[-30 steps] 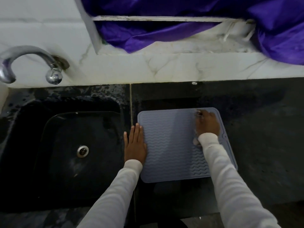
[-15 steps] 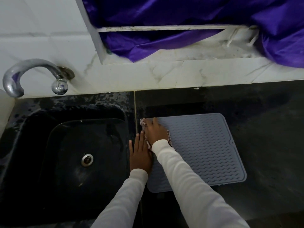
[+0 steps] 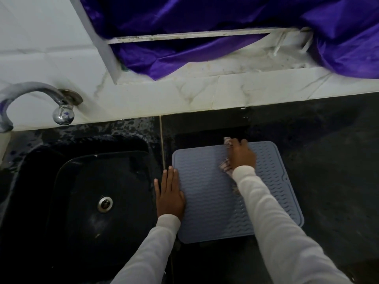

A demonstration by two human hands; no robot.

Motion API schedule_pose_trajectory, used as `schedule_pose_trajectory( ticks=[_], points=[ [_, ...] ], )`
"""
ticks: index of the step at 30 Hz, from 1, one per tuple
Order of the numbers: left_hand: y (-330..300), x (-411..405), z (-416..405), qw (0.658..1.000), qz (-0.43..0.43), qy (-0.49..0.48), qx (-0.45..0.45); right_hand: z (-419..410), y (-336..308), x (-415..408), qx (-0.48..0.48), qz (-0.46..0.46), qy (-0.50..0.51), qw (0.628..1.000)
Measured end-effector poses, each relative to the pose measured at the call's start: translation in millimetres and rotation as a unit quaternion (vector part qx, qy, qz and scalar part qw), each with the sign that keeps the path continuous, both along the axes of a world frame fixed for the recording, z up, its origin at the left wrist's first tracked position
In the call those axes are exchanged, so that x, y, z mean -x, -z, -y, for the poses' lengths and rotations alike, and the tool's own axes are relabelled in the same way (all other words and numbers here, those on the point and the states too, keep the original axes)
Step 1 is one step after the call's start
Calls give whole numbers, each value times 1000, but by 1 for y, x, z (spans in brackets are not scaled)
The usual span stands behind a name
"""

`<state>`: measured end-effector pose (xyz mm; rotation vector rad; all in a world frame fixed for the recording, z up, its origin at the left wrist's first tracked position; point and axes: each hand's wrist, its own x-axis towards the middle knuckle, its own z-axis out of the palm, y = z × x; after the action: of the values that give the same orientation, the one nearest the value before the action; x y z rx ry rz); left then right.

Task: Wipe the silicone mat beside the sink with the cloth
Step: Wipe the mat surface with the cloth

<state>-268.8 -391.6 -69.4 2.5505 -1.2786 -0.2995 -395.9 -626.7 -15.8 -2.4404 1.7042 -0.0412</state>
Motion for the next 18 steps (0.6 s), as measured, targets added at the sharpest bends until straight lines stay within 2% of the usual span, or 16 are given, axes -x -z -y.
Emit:
schedule_pose_trajectory(
  ticks=[7, 18],
  points=[
    [1, 2, 1, 1000, 2, -3, -15, 63, 9, 84, 5, -8, 102, 995],
    [-3, 2, 1, 1000, -2, -4, -27, 72, 16, 93, 26, 82, 193, 978]
  ],
)
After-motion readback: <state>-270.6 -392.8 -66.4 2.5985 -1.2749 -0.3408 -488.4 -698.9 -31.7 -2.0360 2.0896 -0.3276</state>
